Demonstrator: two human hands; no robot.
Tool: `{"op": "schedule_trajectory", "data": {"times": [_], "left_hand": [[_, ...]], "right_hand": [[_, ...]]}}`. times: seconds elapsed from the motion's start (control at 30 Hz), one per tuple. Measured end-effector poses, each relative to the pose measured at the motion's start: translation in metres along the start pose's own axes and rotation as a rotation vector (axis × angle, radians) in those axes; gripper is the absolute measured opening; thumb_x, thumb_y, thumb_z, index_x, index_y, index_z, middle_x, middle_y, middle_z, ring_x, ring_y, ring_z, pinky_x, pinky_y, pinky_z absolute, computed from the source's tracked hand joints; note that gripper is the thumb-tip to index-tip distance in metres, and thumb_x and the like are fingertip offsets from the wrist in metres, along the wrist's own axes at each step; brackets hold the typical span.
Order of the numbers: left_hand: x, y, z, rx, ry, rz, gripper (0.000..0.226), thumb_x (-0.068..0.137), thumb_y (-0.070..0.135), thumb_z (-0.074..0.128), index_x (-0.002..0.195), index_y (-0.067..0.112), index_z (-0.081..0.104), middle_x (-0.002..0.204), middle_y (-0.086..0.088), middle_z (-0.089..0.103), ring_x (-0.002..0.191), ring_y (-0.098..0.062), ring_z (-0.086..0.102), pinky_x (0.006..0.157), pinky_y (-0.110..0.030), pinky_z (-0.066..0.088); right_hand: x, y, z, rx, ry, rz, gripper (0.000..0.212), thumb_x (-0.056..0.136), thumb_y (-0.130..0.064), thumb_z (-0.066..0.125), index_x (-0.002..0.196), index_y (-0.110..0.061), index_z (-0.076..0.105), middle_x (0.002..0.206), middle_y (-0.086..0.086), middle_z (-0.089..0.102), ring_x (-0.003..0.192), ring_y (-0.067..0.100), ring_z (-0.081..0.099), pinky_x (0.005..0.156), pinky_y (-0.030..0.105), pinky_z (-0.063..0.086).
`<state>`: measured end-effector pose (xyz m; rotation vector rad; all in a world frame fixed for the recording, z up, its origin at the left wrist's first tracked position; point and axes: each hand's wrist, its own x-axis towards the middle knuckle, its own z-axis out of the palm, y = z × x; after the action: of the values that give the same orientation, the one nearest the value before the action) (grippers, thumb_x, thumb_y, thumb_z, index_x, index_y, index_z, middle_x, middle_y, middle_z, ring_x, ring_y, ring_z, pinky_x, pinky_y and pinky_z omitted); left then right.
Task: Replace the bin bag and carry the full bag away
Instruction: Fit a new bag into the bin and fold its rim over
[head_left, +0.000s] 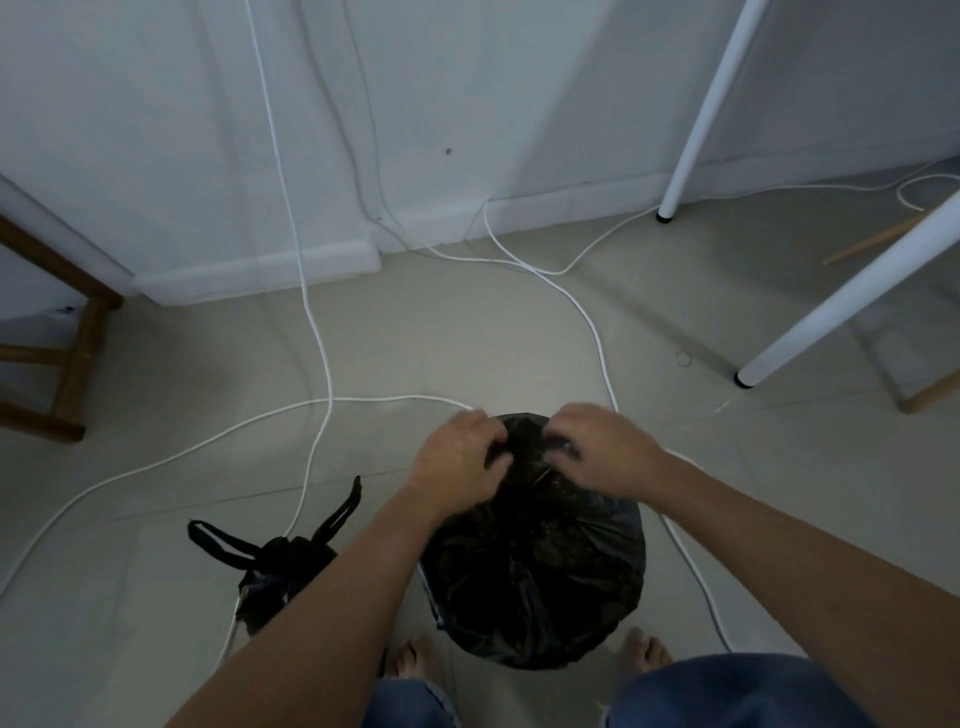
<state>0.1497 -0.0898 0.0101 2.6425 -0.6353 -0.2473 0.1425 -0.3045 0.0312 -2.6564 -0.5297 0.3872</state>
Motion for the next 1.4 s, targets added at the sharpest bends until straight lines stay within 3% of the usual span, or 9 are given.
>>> {"op": "schedule_trajectory", "data": {"times": [0.1, 0.2, 0.37, 0.7, 0.83, 0.93, 1.07, 1.27, 1.4], "left_hand": [[-0.016, 0.010, 0.020, 0.178, -0.393, -0.006, 0.061, 0.081, 0.052, 0.059, 0.132, 0.019, 0.051, 0.132, -0.007, 0.051, 0.123, -0.027, 0.044, 0.103, -0.041, 0.040], [-0.030, 0.011, 0.040, 0.266, -0.587, -0.092, 0.091, 0.076, 0.065, 0.060, 0.150, 0.024, 0.027, 0.152, -0.009, 0.031, 0.138, -0.032, 0.029, 0.110, -0.048, 0.033], [-0.035, 0.005, 0.063, 0.314, -0.760, -0.160, 0.111, 0.070, 0.076, 0.058, 0.154, 0.029, 0.003, 0.164, -0.006, 0.002, 0.149, -0.033, -0.001, 0.119, -0.052, 0.015], [-0.038, -0.005, 0.085, 0.347, -0.912, -0.229, 0.116, 0.066, 0.084, 0.052, 0.154, 0.033, -0.002, 0.164, -0.006, 0.003, 0.150, -0.033, 0.000, 0.119, -0.053, 0.012], [-0.037, -0.003, 0.080, 0.310, -0.884, -0.195, 0.115, 0.065, 0.085, 0.051, 0.154, 0.030, 0.003, 0.162, -0.005, 0.011, 0.149, -0.032, 0.007, 0.118, -0.051, 0.015], [-0.034, 0.002, 0.066, 0.272, -0.752, -0.120, 0.102, 0.069, 0.081, 0.051, 0.150, 0.024, 0.027, 0.154, -0.005, 0.034, 0.141, -0.031, 0.028, 0.112, -0.048, 0.026], [-0.034, 0.004, 0.040, 0.243, -0.421, -0.032, 0.059, 0.080, 0.068, 0.046, 0.112, 0.021, 0.063, 0.113, -0.004, 0.063, 0.113, -0.026, 0.052, 0.092, -0.040, 0.042], [-0.056, -0.031, -0.024, 0.126, -0.048, -0.174, 0.051, 0.080, 0.062, 0.039, 0.088, 0.018, 0.065, 0.088, -0.005, 0.066, 0.090, -0.027, 0.060, 0.079, -0.035, 0.049], [-0.092, -0.064, -0.073, 0.132, -0.010, -0.382, 0.040, 0.086, 0.053, 0.051, 0.099, 0.018, 0.065, 0.096, -0.004, 0.067, 0.100, -0.026, 0.059, 0.086, -0.034, 0.046]], "right_hand": [[-0.009, -0.016, 0.033, -0.236, -0.287, -0.128, 0.049, 0.082, -0.048, 0.057, 0.120, -0.018, 0.059, 0.124, 0.006, 0.057, 0.117, 0.026, 0.050, 0.103, 0.038, 0.038], [-0.018, -0.013, 0.060, -0.342, -0.450, -0.103, 0.072, 0.082, -0.056, 0.055, 0.141, -0.017, 0.042, 0.151, 0.011, 0.033, 0.143, 0.028, 0.024, 0.121, 0.043, 0.010], [-0.020, -0.006, 0.081, -0.480, -0.625, -0.079, 0.094, 0.077, -0.073, 0.049, 0.150, -0.017, 0.026, 0.160, 0.013, 0.012, 0.149, 0.030, 0.000, 0.120, 0.048, -0.008], [-0.022, 0.012, 0.104, -0.652, -0.809, 0.033, 0.114, 0.062, -0.093, 0.036, 0.153, -0.028, 0.014, 0.162, 0.011, 0.000, 0.148, 0.031, -0.012, 0.115, 0.050, -0.020], [-0.020, 0.008, 0.097, -0.533, -0.763, 0.033, 0.109, 0.063, -0.088, 0.043, 0.150, -0.025, 0.028, 0.162, 0.011, 0.007, 0.149, 0.030, -0.008, 0.118, 0.050, -0.014], [-0.016, -0.002, 0.079, -0.372, -0.640, -0.003, 0.090, 0.068, -0.079, 0.051, 0.140, -0.025, 0.045, 0.151, 0.009, 0.035, 0.145, 0.030, 0.019, 0.120, 0.048, 0.006], [-0.008, -0.008, 0.048, -0.260, -0.348, -0.013, 0.051, 0.077, -0.065, 0.051, 0.101, -0.022, 0.066, 0.104, 0.005, 0.066, 0.103, 0.026, 0.059, 0.087, 0.035, 0.046], [-0.012, 0.001, -0.018, -0.197, -0.142, 0.155, 0.037, 0.085, -0.055, 0.051, 0.094, -0.021, 0.065, 0.098, 0.002, 0.066, 0.097, 0.023, 0.060, 0.079, 0.035, 0.050], [-0.019, -0.011, -0.056, -0.209, -0.167, 0.232, 0.044, 0.086, -0.053, 0.054, 0.114, -0.020, 0.063, 0.118, 0.004, 0.064, 0.111, 0.024, 0.057, 0.089, 0.035, 0.048]]}}
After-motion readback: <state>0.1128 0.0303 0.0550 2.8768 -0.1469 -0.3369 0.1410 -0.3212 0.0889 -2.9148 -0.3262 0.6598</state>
